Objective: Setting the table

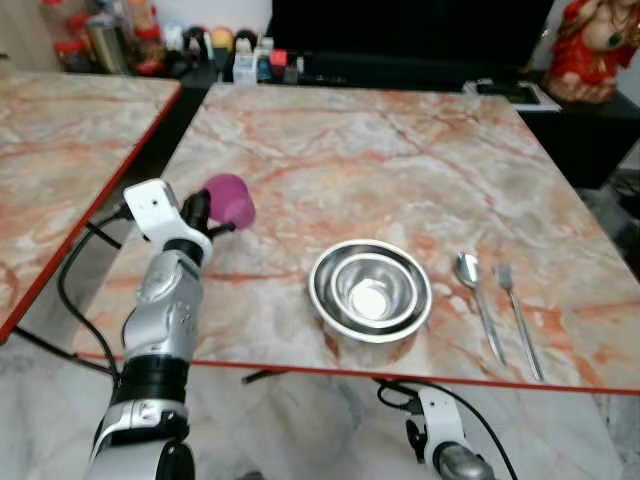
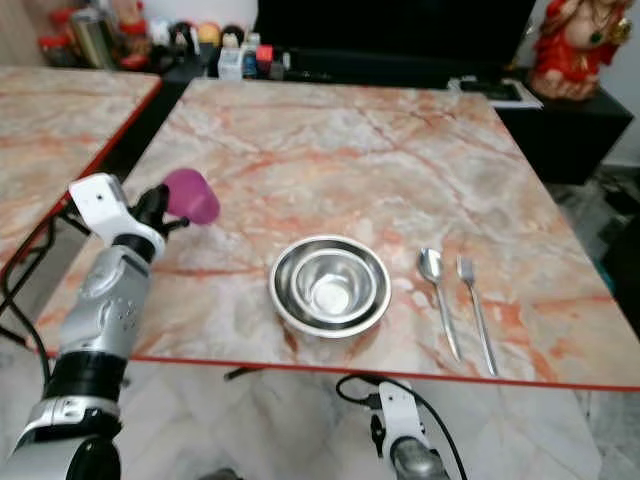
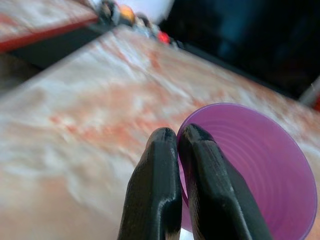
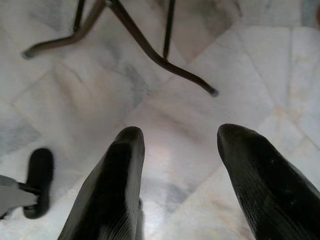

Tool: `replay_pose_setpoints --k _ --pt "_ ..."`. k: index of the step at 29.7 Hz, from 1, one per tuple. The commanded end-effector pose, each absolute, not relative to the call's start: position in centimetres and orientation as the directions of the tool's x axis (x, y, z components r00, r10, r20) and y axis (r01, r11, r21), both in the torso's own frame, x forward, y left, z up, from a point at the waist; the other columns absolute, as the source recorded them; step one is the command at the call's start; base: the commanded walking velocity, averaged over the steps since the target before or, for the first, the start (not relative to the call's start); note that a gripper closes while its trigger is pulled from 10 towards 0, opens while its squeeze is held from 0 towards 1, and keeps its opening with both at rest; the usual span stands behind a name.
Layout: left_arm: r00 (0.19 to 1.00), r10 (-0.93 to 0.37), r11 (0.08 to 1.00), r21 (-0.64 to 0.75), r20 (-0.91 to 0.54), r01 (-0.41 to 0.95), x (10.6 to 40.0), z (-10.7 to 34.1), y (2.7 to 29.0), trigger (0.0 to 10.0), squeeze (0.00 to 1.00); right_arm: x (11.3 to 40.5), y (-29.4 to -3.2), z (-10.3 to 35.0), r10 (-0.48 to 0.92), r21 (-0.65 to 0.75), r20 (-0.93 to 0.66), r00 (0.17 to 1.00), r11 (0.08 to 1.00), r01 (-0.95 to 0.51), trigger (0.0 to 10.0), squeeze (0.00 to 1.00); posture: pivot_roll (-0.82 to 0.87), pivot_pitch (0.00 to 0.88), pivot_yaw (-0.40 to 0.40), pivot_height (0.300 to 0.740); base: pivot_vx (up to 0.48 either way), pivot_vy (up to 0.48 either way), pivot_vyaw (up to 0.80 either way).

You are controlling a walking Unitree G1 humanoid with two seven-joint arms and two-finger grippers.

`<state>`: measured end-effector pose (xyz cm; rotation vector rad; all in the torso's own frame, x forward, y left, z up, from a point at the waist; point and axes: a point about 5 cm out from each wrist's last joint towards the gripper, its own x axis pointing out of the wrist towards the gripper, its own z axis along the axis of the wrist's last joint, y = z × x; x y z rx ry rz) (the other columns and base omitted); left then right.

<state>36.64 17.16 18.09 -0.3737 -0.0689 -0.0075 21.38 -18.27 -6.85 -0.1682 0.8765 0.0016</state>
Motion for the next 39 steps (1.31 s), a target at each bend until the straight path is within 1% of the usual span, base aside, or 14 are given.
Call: replay_pose_setpoints --k 1,2,3,6,14,18,19,24,33,39 --pt "0.997 -0.064 0.925 -0.373 0.042 0.075 36.9 18.5 16.0 10.0 0.0 20.9 -18.5 -7.1 -0.076 -0.147 -0.772 0.631 0.987 -0.061 10.0 0.0 0.11 0.066 -0.047 0.715 0.0 0.0 0.0" --pt "0.991 -0.124 0.917 -0.377 0.039 0.13 37.0 18.8 15.1 10.0 0.0 20.9 -18.5 -7.1 -0.076 -0.147 -0.771 0.632 0.987 -0.06 10.0 0.0 0.11 0.063 -0.044 0.715 0.0 0.0 0.0" --pt "0.988 -0.147 0.918 -0.366 0.044 0.153 37.0 19.1 14.6 10.0 0.0 20.9 -18.5 -7.1 -0.077 -0.148 -0.772 0.632 0.987 -0.061 10.0 0.0 0.11 0.059 -0.044 0.715 0.0 0.0 0.0" --pt "0.982 -0.183 0.923 -0.336 0.039 0.185 37.2 19.6 13.8 10.0 0.0 20.9 -18.5 -7.1 -0.077 -0.149 -0.772 0.631 0.987 -0.063 10.0 0.0 0.11 0.054 -0.044 0.715 0.0 0.0 0.0" --pt "0.964 -0.259 0.944 -0.224 -0.057 0.24 38.6 20.0 11.5 10.0 0.0 21.2 -18.5 -6.9 -0.08 -0.148 -0.765 0.638 0.988 -0.053 10.0 0.0 0.1 0.053 -0.039 0.715 0.0 0.0 0.0" --pt "0.964 -0.249 0.953 -0.2 -0.096 0.227 39.2 20.0 11.0 10.0 0.0 21.1 -18.6 -7.0 -0.084 -0.148 -0.767 0.636 0.988 -0.048 10.0 0.0 0.1 0.054 -0.038 0.715 0.0 0.0 0.0" --pt "0.963 -0.234 0.962 -0.177 -0.131 0.209 39.5 19.8 10.8 10.0 0.0 21.0 -18.6 -7.0 -0.086 -0.148 -0.769 0.634 0.988 -0.045 10.0 0.0 0.1 0.054 -0.033 0.715 0.0 0.0 0.0" --pt "0.961 -0.224 0.969 -0.144 -0.163 0.201 40.0 19.6 10.6 10.0 0.0 20.8 -18.5 -7.1 -0.091 -0.145 -0.772 0.629 0.989 -0.036 10.0 0.0 0.09 0.055 -0.021 0.715 0.0 0.0 0.0" --pt "0.962 -0.183 0.974 -0.172 -0.204 0.149 40.5 19.1 11.0 10.0 0.0 20.7 -18.5 -7.2 -0.095 -0.143 -0.773 0.627 0.989 -0.026 10.0 0.0 0.09 0.057 -0.017 0.715 0.0 0.0 0.0" --pt "0.957 -0.186 0.969 -0.203 -0.221 0.141 40.5 18.6 11.2 10.0 0.0 20.7 -18.5 -7.2 -0.094 -0.142 -0.773 0.627 0.989 -0.027 10.0 0.0 0.09 0.056 -0.015 0.715 0.0 0.0 0.0"
